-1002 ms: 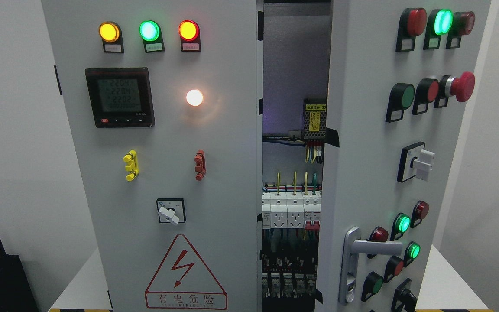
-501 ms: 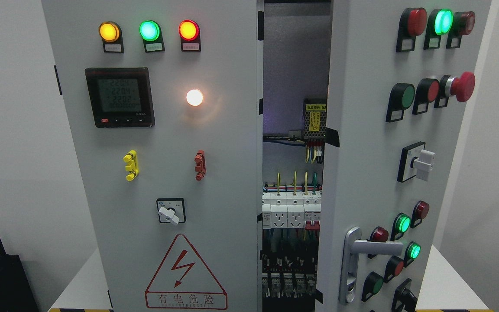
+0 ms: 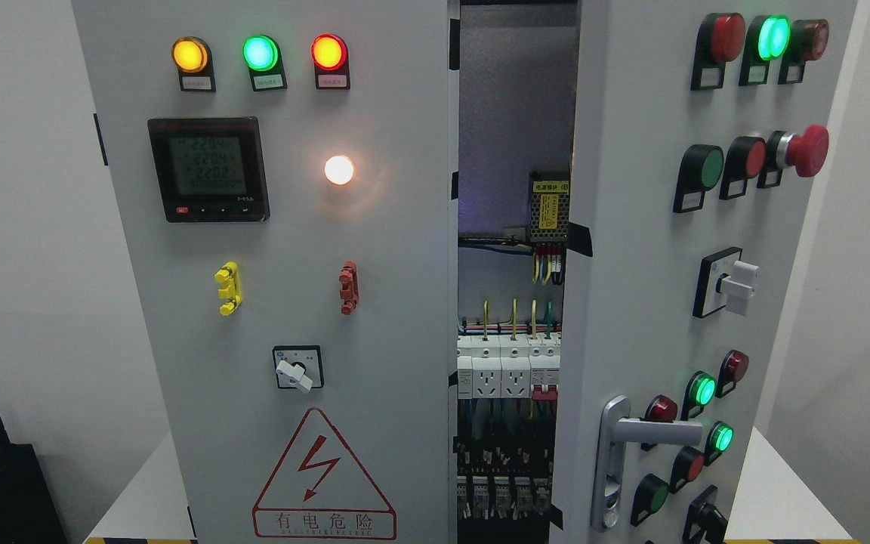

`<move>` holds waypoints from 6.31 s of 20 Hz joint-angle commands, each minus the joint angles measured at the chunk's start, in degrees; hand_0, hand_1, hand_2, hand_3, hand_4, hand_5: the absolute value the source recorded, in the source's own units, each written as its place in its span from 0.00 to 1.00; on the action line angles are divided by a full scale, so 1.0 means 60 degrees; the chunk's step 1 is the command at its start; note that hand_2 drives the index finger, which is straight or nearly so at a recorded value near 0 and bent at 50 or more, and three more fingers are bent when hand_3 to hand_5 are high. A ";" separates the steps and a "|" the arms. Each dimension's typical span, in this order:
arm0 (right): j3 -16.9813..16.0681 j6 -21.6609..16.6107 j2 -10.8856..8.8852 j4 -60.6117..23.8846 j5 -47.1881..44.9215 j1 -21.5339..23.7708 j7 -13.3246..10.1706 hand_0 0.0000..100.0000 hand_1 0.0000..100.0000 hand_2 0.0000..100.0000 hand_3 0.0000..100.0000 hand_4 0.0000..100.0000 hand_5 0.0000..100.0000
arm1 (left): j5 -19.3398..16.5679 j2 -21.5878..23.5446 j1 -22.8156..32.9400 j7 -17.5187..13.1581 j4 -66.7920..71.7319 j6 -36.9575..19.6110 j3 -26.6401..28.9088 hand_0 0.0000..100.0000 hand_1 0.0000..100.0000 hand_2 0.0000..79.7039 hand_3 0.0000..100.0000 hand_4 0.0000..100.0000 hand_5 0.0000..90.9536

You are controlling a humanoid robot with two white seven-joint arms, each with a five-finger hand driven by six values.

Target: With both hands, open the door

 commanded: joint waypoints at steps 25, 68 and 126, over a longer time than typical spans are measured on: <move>0.0000 0.0004 0.0000 0.0000 0.0000 0.0007 -0.0006 0.00 0.00 0.00 0.00 0.00 0.00 | 0.3557 0.3398 -1.0755 -0.1547 -0.0682 0.2598 -0.5554 0.00 0.00 0.00 0.00 0.03 0.00; 0.0000 0.0004 0.0000 0.0000 0.0000 0.0007 -0.0006 0.00 0.00 0.00 0.00 0.00 0.00 | 0.4641 -0.3881 -2.1747 -0.1561 0.3390 0.5380 -1.3662 0.00 0.00 0.00 0.00 0.03 0.00; 0.0000 0.0004 0.0000 0.0000 0.0000 0.0007 -0.0006 0.00 0.00 0.00 0.00 0.00 0.00 | 0.2473 -0.8936 -2.1835 -0.0038 0.4152 0.5104 -1.3353 0.00 0.00 0.00 0.00 0.03 0.00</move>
